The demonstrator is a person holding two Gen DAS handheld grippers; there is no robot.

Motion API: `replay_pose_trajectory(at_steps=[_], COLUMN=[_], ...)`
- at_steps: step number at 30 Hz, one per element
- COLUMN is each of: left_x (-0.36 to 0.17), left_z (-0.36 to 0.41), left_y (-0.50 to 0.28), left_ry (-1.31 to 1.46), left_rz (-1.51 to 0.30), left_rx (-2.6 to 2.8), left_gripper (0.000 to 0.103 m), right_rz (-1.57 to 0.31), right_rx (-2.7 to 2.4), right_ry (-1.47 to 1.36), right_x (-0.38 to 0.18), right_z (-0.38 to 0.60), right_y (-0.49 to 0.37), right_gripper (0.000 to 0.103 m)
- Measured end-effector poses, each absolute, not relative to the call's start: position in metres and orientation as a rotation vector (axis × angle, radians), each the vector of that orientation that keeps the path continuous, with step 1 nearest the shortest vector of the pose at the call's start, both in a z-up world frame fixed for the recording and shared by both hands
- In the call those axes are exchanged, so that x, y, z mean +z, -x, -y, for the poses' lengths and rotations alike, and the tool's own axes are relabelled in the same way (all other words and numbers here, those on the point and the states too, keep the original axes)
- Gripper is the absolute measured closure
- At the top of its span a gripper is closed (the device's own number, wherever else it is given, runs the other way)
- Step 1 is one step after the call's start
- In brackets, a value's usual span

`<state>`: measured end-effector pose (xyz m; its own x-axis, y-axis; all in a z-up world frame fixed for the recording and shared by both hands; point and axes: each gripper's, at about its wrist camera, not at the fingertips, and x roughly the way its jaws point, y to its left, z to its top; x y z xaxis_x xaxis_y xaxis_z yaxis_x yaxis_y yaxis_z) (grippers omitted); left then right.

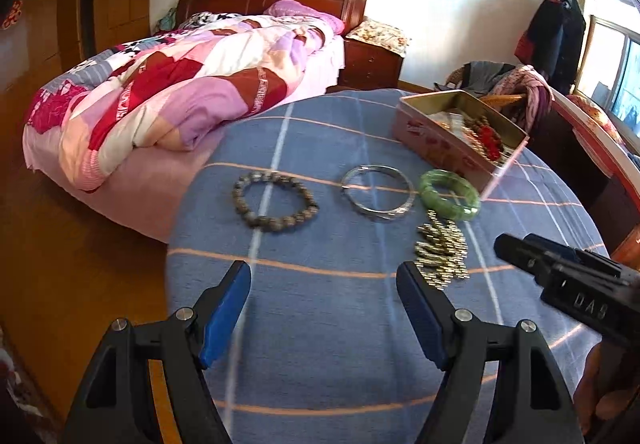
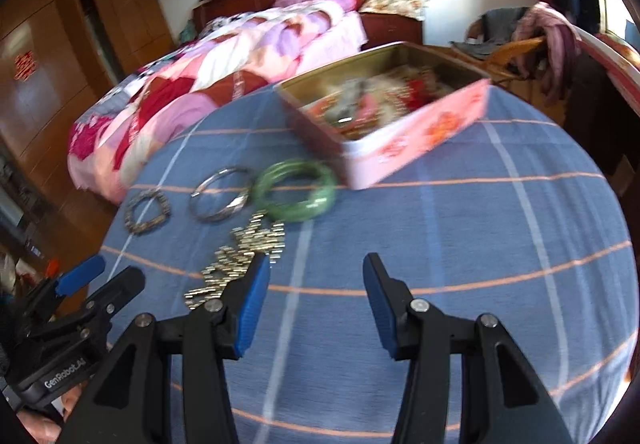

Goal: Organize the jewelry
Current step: 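Grasp the silver bead strand with the right tool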

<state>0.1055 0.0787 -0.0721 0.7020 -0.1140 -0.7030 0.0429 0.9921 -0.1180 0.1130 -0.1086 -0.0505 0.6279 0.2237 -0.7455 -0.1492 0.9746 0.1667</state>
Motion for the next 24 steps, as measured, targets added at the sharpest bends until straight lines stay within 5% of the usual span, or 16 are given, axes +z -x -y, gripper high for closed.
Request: replay_pose_trajectory(at_steps=[11,13,15,16,24], left_x=[-0.071,-0.071,-0.073,-0.073,-0.086], left_z=[-0.124,-0.127,-0.127,-0.126,-0.105], left_y=[-0.126,-0.134,-0.142,-0.147,-0.183], left_ry=[0.124,0.128,0.132,0.132,0.102], left_rz=[-0.781,-0.783,-0.790,-0.790,-0.873], left_rx=[0.015,0.010,0.003,-0.005,-0.067], left_gripper=[0.028,0.028,0.028,0.028,0.028], right_rz=[-0.951,-0.943,-0.941,-0.944,-0.967], right_rx=[0.257,0.264,0.266,0.272,0.290], right_ry=[0.047,0.085,0.102,0.093,-0.050], right_x=[-0.073,-0.074,-0.074,-0.074,-0.067], right_z=[0.050,0.047,0.049,0.053,0.097], right_y=[-0.143,-0.142,-0.140,-0.139,-0.130], right_gripper=[0.047,0.051,0.077,0.083,0.085])
